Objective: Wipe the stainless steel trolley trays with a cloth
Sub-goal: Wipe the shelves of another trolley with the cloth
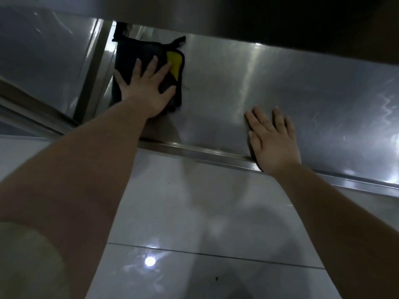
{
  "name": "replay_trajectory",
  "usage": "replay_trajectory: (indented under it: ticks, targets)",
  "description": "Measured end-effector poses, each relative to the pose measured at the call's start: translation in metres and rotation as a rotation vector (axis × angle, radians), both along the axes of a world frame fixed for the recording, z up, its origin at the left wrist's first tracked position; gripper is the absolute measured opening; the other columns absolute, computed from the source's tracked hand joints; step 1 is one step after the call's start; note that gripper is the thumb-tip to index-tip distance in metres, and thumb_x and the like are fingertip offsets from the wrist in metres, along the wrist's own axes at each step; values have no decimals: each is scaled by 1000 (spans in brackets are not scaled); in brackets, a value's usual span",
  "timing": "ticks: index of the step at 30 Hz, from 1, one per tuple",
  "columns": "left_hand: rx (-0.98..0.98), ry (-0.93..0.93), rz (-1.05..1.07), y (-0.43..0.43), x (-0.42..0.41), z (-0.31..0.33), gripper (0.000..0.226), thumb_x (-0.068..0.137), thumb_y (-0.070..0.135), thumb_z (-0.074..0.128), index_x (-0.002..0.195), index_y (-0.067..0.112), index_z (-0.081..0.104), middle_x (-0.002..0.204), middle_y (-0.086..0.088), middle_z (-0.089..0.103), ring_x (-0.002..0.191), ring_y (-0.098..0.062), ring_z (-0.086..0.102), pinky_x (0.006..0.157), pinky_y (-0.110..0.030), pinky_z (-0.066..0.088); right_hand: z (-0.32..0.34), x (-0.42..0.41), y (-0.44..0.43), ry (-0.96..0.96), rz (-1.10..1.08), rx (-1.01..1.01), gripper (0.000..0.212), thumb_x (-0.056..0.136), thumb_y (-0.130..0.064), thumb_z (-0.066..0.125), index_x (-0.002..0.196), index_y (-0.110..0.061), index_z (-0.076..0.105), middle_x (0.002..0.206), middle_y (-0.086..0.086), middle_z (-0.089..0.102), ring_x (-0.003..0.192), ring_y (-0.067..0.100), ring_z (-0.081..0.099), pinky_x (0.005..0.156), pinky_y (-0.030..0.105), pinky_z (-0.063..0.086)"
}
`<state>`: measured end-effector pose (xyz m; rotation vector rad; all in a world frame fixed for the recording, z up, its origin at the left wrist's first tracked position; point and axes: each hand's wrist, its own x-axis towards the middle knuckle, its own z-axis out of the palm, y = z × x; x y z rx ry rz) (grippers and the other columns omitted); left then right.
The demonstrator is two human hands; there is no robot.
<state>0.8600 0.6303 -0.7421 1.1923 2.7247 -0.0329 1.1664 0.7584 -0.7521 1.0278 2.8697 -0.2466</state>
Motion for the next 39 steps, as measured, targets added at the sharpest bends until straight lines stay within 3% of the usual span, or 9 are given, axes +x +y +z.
replay_trajectory:
  ticks: [5,11,16,20,26,34,39]
  targets:
    - [11,-31,26,7,35,2,64,90,68,22,148,53,0,162,14,-7,149,-29,-10,107,-72,-7,0,-1,2,-7,5,21,60,95,-48,2,154,-38,8,162,-13,10,150,28,2,120,44,-1]
    - [-4,-4,-262,-14,135,-2,70,80,74,7,146,56,-8,162,15,-10,149,-29,-11,109,-71,-7,1,0,1,15,-5,-16,56,99,-46,12,154,-38,11,162,-13,11,150,28,1,119,45,-3]
    - [-9,-4,-252,-10,137,2,70,81,74,9,146,55,-11,161,15,-14,148,-28,-15,110,-70,-7,7,19,33,-73,185,-18,61,95,-59,9,153,-41,2,163,-12,4,150,27,0,119,49,1]
    - [-6,-16,-261,-10,140,2,70,80,74,8,146,56,-11,161,16,-15,148,-28,-16,110,-70,-7,10,70,73,-99,29,-24,72,85,-76,10,151,-49,4,163,-13,4,148,38,-5,119,53,-4]
    - [34,-11,-399,42,171,-4,69,80,74,8,146,56,-6,162,15,-10,148,-32,-11,107,-73,-7,3,84,78,-80,16,28,69,88,-77,7,150,-50,-2,163,-12,2,148,36,-9,120,51,-4]
    - [-16,-52,-238,184,180,-5,63,94,67,18,150,48,-4,163,10,-8,148,-36,-11,105,-75,-10,-4,86,81,-13,19,28,69,89,-77,11,151,-49,3,163,-12,4,148,35,-7,119,47,-7]
    - [13,-57,-383,131,189,3,66,87,68,16,149,52,0,163,13,-6,149,-30,-9,108,-73,-5,-6,87,84,8,27,35,68,90,-77,10,151,-50,1,163,-12,4,148,35,-8,119,48,-7]
